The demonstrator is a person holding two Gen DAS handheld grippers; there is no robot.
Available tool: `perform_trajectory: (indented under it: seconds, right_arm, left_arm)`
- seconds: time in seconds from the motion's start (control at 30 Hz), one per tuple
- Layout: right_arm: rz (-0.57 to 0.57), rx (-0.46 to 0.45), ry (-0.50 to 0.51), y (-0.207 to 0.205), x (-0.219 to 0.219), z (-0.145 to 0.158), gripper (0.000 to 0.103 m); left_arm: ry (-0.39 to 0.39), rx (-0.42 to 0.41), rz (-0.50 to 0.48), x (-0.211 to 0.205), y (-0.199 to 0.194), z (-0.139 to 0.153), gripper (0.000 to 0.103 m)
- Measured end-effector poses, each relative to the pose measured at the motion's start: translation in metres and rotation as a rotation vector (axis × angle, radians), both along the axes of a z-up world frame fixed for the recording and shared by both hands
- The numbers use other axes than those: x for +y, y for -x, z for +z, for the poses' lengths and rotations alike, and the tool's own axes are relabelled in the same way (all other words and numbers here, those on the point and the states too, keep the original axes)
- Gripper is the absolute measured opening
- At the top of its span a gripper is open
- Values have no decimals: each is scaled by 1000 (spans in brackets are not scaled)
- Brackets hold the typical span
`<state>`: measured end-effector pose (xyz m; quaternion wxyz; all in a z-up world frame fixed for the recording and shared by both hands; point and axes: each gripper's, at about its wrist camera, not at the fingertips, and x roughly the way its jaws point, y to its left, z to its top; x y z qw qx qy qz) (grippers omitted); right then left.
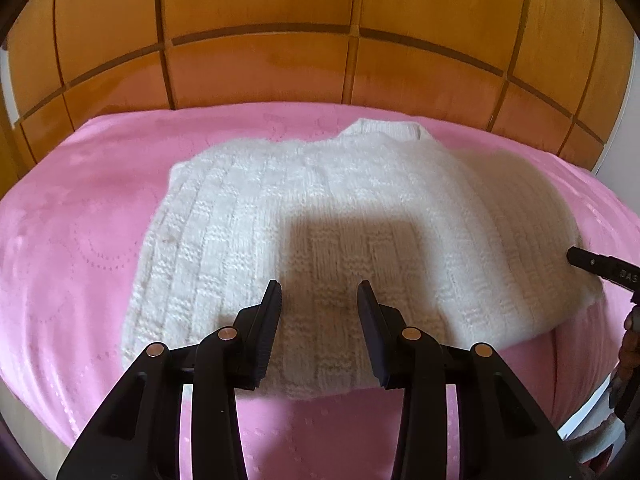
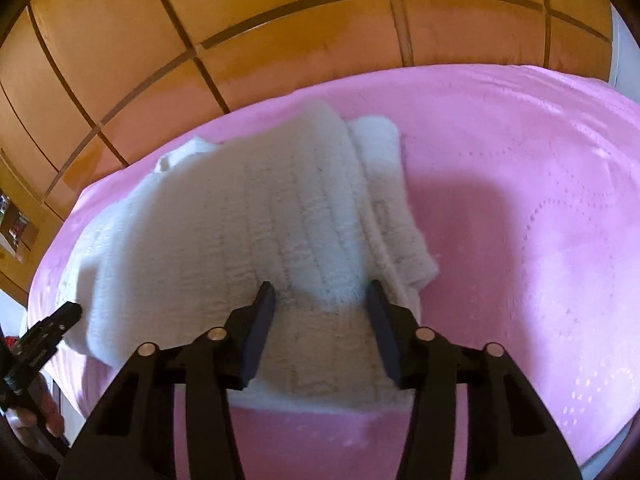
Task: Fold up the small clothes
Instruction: 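Move both open grippers to the sweater hem, then grasp the sweater side edge with the right gripper and lift it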
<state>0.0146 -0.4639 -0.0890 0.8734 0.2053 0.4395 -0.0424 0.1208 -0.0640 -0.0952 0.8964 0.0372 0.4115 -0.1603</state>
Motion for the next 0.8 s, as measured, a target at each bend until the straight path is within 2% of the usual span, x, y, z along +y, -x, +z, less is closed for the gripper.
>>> perform_trajectory:
  seconds: [0.17, 0.27, 0.3, 0.33, 0.37, 0.43, 0.6, 0.7, 0.77, 0.8]
  right_arm:
    - [-8, -27, -46, 5, -7, 2, 46]
    - [-30, -64, -97, 15, -19, 13, 47]
    - [-42, -80, -105, 13, -17, 17, 54]
    - [-59, -96, -107, 16, -21, 21, 66]
    - [-80, -108, -100, 20, -25, 25, 69]
    - [-95, -100, -104, 21, -33, 23, 69]
    - [-128, -40, -211, 17, -50, -3, 74]
    - [-95, -41, -248, 13, -48, -8, 73]
    - [-76, -24, -243, 10, -44, -7, 62]
    - [-53, -11, -246, 7, -42, -6, 49]
  left_arm:
    - [-13, -10, -4, -3, 3, 3, 39]
    - [-12, -5, -2, -4, 3, 3, 39]
    - [-12, -4, -3, -4, 3, 2, 39]
    - [-14, 0, -3, -4, 3, 2, 39]
    - [-15, 2, -2, -4, 4, 1, 39]
    - [-15, 7, -4, -4, 3, 0, 39]
    - [-4, 18, 5, -3, 4, -3, 39]
    - [1, 19, 0, -1, 4, -3, 41]
    - [11, 23, 0, 1, 4, -3, 49]
    - [18, 24, 1, 3, 3, -3, 49]
